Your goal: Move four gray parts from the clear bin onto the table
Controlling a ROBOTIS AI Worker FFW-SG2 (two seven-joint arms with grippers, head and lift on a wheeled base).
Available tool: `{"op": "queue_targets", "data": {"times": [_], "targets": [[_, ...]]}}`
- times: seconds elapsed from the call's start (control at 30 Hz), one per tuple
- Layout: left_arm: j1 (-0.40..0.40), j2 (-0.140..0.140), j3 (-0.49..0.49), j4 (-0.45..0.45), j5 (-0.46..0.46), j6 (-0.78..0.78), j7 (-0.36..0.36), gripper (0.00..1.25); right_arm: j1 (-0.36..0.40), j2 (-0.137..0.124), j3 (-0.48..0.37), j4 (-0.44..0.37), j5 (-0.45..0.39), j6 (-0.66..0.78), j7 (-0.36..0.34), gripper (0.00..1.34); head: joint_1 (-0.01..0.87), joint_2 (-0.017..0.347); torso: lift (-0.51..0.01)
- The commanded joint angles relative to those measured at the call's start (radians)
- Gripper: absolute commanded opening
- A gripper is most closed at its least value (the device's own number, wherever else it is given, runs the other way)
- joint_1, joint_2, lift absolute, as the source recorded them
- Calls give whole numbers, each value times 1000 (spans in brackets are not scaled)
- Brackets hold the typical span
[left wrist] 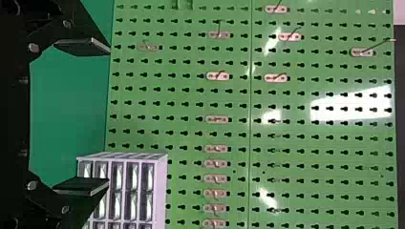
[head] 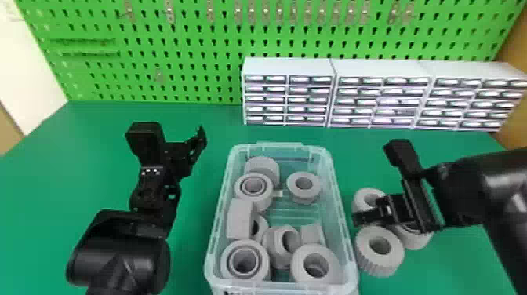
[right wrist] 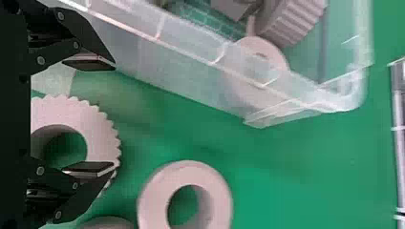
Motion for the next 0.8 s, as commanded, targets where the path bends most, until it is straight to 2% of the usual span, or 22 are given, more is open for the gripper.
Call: {"op": "queue_targets", "data": {"times": [0.0,0.17,0.37,0.77], "targets": [[-3,0,-1,0,-1,0,0,956,-13,2,-25,-47,0,1,0,827,693,72,-52],[-4,0,-4,0,-1,0,0,954,-30,5,-52,-81,2,1,0,827,693,72,-52],[-4,0,-1,0,-1,0,0,954,-43,22,-75,-102,3,1,0,827,693,72,-52],[-6,0,-1,0,0,0,0,953,-120,39,-37,-124,-9,1,0,830,693,72,-52]]}}
